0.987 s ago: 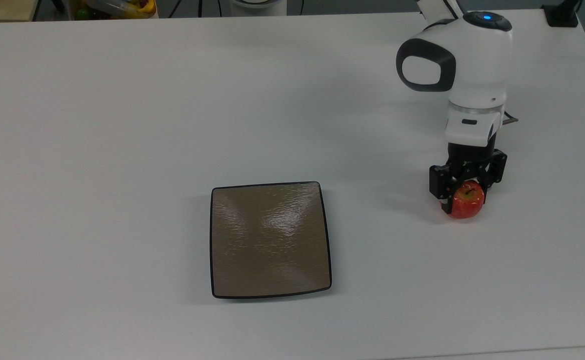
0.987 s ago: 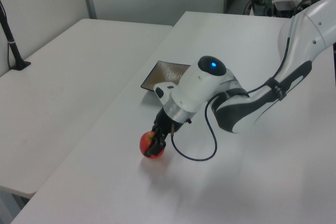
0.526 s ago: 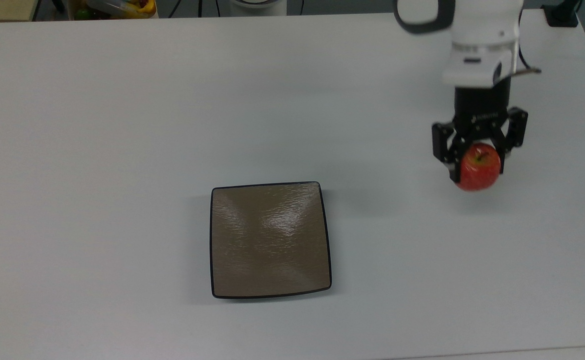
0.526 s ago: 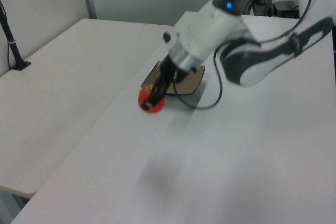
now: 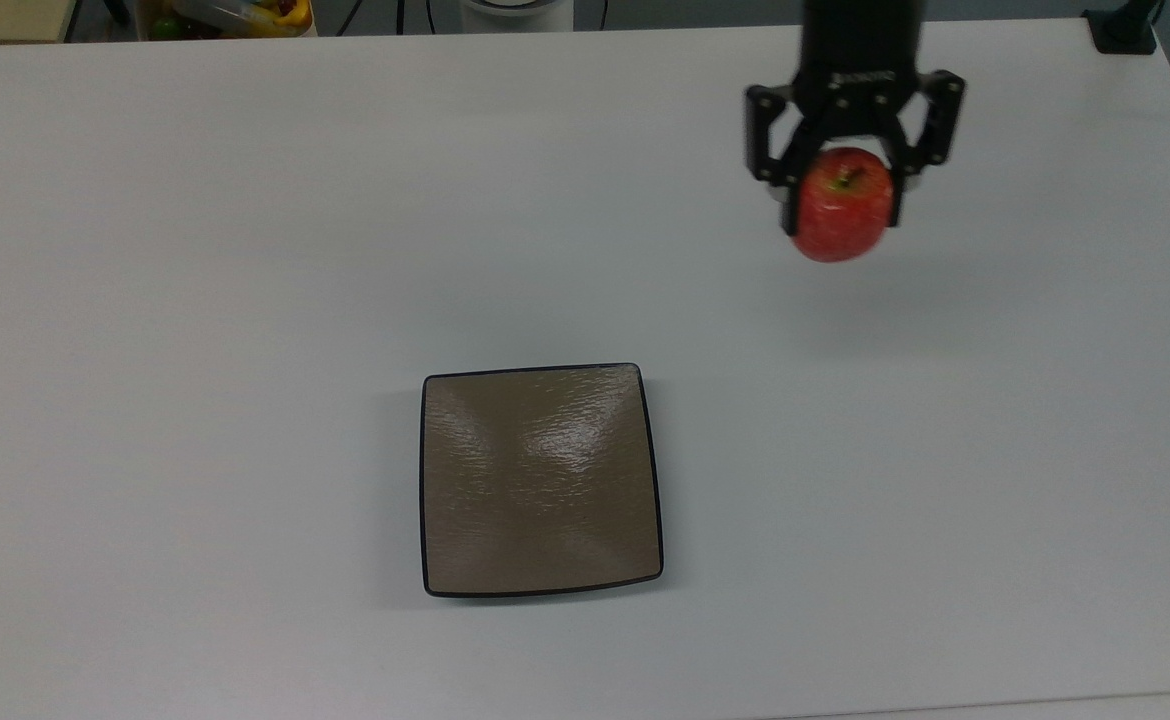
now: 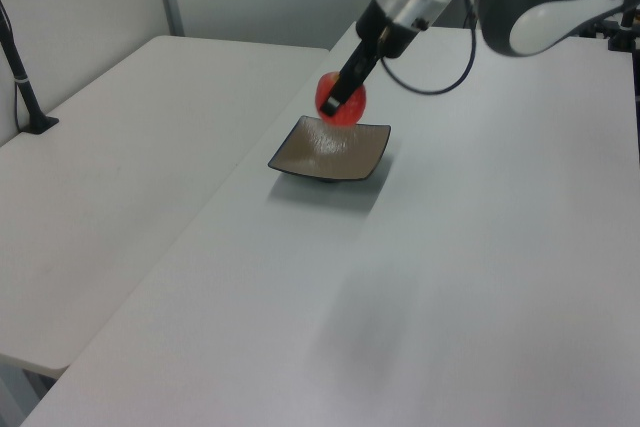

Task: Apples placed on a ceramic plate
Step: 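Lift the apple and carry it over the square plate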

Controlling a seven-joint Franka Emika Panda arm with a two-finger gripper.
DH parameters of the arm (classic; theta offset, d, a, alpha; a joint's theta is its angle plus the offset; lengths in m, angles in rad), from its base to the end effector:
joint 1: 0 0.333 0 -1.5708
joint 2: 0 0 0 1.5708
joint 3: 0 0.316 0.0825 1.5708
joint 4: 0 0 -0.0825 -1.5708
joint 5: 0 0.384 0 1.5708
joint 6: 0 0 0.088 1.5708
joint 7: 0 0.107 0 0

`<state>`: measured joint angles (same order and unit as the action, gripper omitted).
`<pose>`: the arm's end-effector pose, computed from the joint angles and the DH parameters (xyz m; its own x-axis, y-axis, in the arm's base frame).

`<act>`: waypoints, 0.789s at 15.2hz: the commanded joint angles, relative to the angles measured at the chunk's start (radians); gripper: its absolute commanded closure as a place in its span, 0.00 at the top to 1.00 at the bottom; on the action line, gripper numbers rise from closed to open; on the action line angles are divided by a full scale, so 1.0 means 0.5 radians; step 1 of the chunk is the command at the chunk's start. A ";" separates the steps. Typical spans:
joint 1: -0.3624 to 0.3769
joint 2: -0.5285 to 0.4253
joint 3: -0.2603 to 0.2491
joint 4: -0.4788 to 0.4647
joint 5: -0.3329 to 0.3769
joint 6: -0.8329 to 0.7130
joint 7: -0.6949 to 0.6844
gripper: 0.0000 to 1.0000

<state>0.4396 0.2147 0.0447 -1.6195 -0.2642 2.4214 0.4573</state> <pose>0.5972 0.3096 0.5638 0.8013 0.1318 0.5836 0.1739 -0.9846 -0.0164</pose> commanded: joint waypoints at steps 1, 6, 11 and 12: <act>-0.158 -0.236 0.012 -0.261 0.297 -0.029 -0.368 0.03; -0.388 -0.175 -0.007 -0.231 0.525 -0.088 -0.819 0.03; -0.581 0.077 -0.004 -0.154 0.626 0.086 -1.203 0.03; -0.615 0.141 -0.007 -0.157 0.690 0.282 -1.239 0.03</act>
<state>0.1641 0.2155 0.0381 -1.7159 0.0182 2.4134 -0.0825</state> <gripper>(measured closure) 0.273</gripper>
